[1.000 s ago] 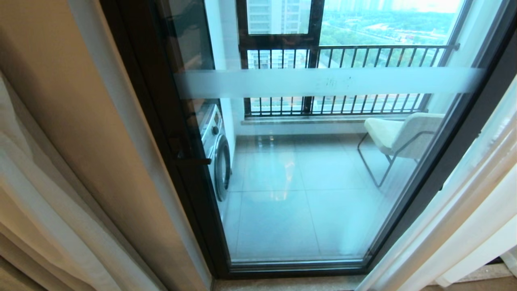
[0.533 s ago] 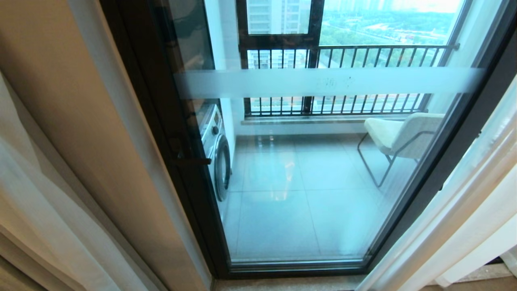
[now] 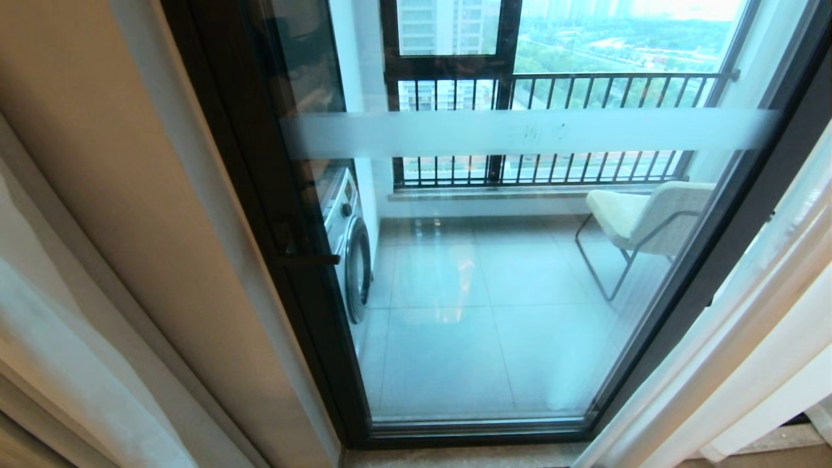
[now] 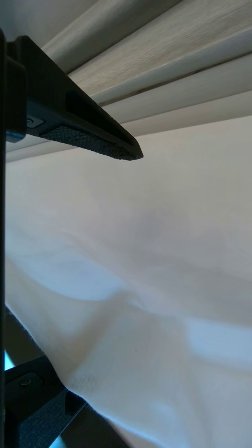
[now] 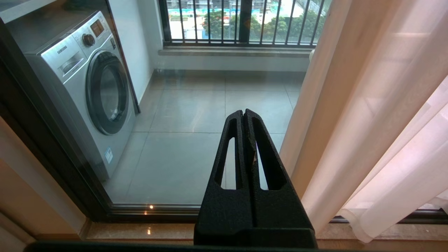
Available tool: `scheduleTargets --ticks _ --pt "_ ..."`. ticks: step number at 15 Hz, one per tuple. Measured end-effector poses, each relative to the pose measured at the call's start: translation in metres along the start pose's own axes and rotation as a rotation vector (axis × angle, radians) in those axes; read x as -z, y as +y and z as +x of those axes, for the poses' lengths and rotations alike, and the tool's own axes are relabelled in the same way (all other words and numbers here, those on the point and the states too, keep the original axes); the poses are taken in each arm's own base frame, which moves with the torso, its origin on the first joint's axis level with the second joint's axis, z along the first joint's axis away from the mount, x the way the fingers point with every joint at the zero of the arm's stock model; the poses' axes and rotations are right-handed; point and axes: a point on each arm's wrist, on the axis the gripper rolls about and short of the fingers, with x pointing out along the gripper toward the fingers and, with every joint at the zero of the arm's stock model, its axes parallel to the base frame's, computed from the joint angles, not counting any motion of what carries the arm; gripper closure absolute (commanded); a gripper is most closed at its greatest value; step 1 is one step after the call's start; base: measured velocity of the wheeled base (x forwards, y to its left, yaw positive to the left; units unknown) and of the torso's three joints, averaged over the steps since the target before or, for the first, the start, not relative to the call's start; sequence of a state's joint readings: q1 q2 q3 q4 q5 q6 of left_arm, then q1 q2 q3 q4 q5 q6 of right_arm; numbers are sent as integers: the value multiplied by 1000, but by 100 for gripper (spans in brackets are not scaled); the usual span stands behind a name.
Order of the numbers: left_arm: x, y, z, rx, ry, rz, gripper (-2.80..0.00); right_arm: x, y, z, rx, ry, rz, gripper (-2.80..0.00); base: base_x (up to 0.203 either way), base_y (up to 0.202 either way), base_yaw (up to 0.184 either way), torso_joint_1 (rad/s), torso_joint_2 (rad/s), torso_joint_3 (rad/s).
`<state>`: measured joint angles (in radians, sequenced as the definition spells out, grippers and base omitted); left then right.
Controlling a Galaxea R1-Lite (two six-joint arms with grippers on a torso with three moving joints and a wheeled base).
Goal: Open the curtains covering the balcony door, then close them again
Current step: Pull the inner curtains open on both sides
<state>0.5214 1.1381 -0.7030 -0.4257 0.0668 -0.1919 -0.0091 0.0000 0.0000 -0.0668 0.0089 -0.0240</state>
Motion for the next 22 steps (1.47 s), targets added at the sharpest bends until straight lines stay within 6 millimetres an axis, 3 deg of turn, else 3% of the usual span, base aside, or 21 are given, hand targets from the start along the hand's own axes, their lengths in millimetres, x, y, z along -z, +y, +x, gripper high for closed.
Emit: scheduleTargets --ticks 10,19,22 --pt "34 4 -42 95 51 51 -280 0 0 0 0 0 0 0 0 0 0 0 0 0" --pt "32 2 -55 154 19 51 -280 0 0 0 0 0 0 0 0 0 0 0 0 0" --pt "44 4 -62 158 45 55 -280 0 0 0 0 0 0 0 0 0 0 0 0 0"
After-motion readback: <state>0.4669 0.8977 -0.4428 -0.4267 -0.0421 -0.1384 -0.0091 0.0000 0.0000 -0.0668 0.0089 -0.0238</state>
